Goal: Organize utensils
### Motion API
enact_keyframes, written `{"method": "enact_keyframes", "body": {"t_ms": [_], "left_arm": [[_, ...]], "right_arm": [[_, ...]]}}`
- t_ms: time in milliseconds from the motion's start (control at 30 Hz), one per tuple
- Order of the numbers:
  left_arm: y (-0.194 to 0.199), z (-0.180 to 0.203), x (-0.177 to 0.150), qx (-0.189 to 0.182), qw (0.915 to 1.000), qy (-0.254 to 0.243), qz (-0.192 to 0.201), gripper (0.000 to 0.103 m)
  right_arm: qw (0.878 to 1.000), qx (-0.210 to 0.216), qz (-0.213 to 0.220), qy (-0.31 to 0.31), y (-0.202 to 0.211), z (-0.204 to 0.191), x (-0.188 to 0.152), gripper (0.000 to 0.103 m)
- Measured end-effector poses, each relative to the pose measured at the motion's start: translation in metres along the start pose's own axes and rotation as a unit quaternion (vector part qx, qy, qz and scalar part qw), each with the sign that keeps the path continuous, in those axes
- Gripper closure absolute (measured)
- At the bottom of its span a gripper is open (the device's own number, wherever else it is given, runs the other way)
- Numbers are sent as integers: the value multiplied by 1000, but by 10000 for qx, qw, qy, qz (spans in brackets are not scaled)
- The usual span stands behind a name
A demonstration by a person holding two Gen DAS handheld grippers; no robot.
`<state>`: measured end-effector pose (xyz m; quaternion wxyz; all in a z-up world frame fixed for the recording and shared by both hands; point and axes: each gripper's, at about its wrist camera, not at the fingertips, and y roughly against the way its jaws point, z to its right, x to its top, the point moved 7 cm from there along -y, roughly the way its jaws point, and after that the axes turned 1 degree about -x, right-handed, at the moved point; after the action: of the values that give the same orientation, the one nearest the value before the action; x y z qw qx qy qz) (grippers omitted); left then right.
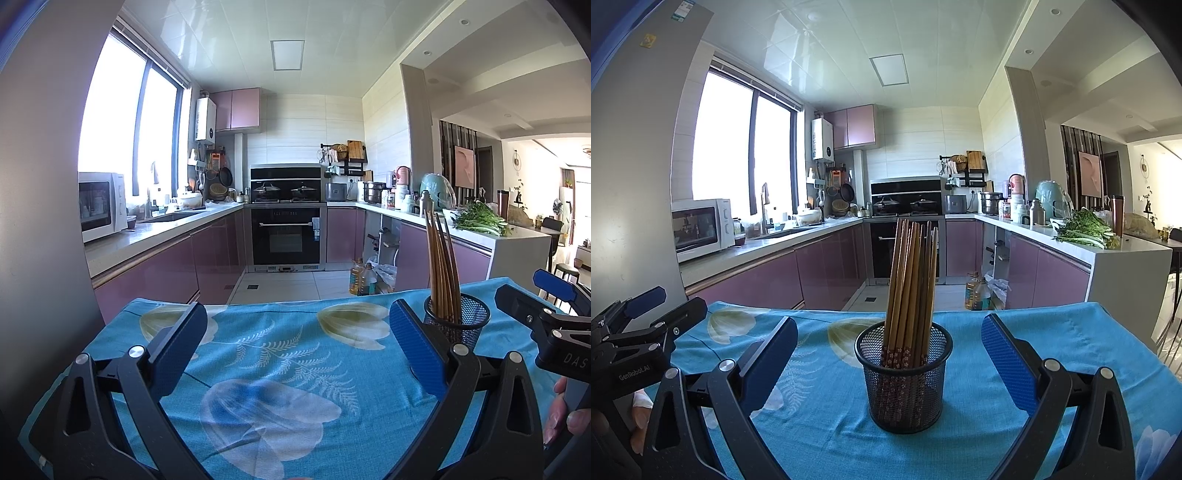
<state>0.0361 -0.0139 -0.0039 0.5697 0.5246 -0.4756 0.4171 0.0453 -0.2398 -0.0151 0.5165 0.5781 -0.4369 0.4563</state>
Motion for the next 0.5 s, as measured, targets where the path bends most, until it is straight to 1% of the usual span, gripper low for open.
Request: {"method": "enact_keyframes", "body": {"t_ms": [500], "left_arm": [[1, -1, -3, 42, 10000, -75, 44, 6]], "right_arm": [[10000, -5, -3, -11, 0, 0, 0, 7]]}}
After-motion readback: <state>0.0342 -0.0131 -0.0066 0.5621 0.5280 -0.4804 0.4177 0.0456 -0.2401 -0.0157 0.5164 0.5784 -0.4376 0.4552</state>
